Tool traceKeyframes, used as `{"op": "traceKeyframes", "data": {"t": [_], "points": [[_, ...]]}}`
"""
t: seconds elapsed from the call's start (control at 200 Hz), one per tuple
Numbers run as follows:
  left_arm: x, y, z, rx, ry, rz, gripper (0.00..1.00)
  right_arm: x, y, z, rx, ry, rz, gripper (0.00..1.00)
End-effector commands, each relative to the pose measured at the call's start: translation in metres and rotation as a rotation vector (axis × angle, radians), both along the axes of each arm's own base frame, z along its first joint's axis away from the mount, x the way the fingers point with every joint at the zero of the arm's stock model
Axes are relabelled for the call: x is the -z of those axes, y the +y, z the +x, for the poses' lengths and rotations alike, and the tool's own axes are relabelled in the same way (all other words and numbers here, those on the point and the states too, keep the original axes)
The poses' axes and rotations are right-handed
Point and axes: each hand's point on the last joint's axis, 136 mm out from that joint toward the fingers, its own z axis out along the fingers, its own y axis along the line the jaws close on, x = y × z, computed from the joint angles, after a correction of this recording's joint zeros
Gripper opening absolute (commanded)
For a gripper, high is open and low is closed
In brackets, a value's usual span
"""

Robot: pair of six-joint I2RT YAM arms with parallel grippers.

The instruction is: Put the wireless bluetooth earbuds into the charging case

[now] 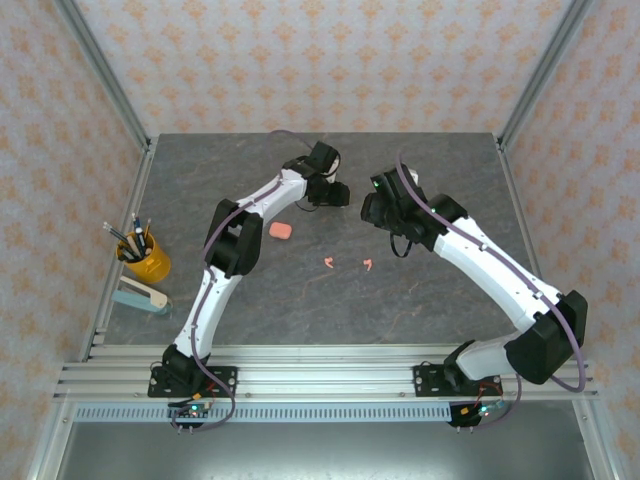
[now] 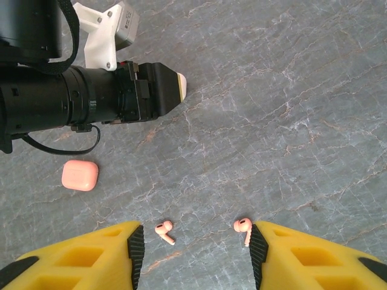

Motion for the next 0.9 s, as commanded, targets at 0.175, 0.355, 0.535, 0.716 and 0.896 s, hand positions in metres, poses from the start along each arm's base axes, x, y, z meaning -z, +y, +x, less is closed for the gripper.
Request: {"op": "traceKeyframes", "data": {"t": [0.175, 0.355, 0.535, 0.716, 0.896], "points": [[-0.050, 0.038, 0.010, -0.038, -0.094, 0.058, 0.60, -0.023, -0.003, 0.003, 0.033, -0.043, 0.019, 0.58], [-0.095, 0.054, 0.009, -0.066, -0.180, 0.030, 0.67, -0.027, 0.001, 0.009, 0.038, -0.042, 0.025, 0.67], [-0.138, 0.076, -0.009, -0.096, -0.278, 0.015, 0.69, -0.017, 0.011, 0.020, 0.043, -0.002, 0.022, 0.79], [-0.163, 0.119, -0.044, -0.183, -0.344, 0.016, 0.70, 0.006, 0.035, 0.038, 0.051, 0.085, 0.048, 0.85], [-0.163, 0.182, -0.083, -0.349, -0.373, 0.016, 0.79, 0.040, 0.065, 0.058, 0.073, 0.198, 0.078, 0.86]]}}
